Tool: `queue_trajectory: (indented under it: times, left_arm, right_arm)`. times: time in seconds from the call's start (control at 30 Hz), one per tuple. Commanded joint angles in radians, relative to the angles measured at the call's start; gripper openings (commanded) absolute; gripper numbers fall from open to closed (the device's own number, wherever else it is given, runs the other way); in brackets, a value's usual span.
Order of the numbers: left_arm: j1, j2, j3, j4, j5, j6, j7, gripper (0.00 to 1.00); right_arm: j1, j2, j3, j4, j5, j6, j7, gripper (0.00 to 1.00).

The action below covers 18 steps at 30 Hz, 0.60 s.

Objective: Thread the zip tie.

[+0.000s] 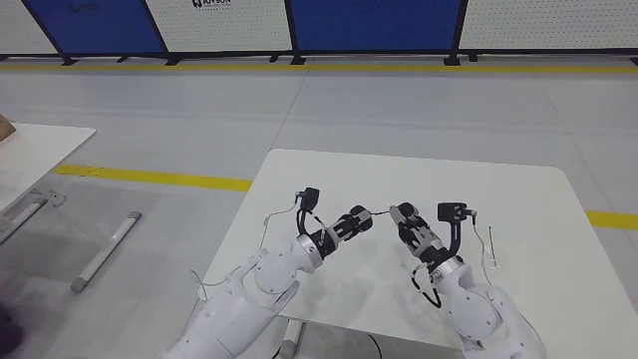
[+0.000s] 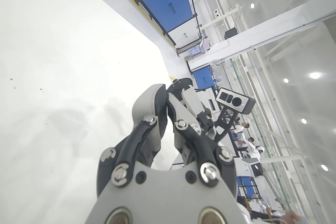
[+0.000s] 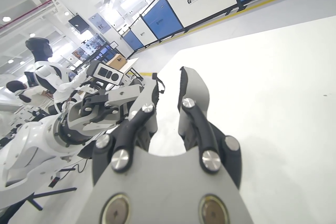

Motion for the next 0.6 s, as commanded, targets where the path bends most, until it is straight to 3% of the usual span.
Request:
queue_trajectory:
  times: [0.0, 0.37, 0.4, 0.43, 0.5, 0.57]
  left_arm:
    - [-0.004, -0.001, 0.0, 0.001, 0.001, 0.003, 0.001, 0.0]
    - [-0.007, 0.0, -0.002, 0.004, 0.009, 0.01, -0.016, 0.0]
    - [-0.007, 0.0, -0.002, 0.004, 0.013, 0.012, -0.02, 0.03]
    - [-0.006, 0.0, -0.001, 0.003, 0.014, 0.012, -0.022, 0.13]
    - [-0.007, 0.001, 0.001, 0.002, 0.024, 0.016, -0.03, 0.2]
    - [-0.006, 0.0, 0.002, 0.001, 0.024, 0.016, -0.031, 0.36]
  right_arm:
    - [0.002, 0.0, -0.003, 0.0, -0.003, 0.002, 0.002, 0.0]
    - [0.008, 0.001, -0.01, 0.011, -0.013, 0.008, -0.006, 0.0]
    - [0.008, 0.001, -0.01, 0.011, -0.014, 0.008, -0.007, 0.0]
    - [0.007, 0.001, -0.01, 0.011, -0.015, 0.009, -0.009, 0.0]
    - [0.007, 0.002, -0.011, 0.01, -0.016, 0.01, -0.011, 0.0]
    - [0.005, 0.002, -0.013, 0.008, -0.02, 0.011, -0.014, 0.0]
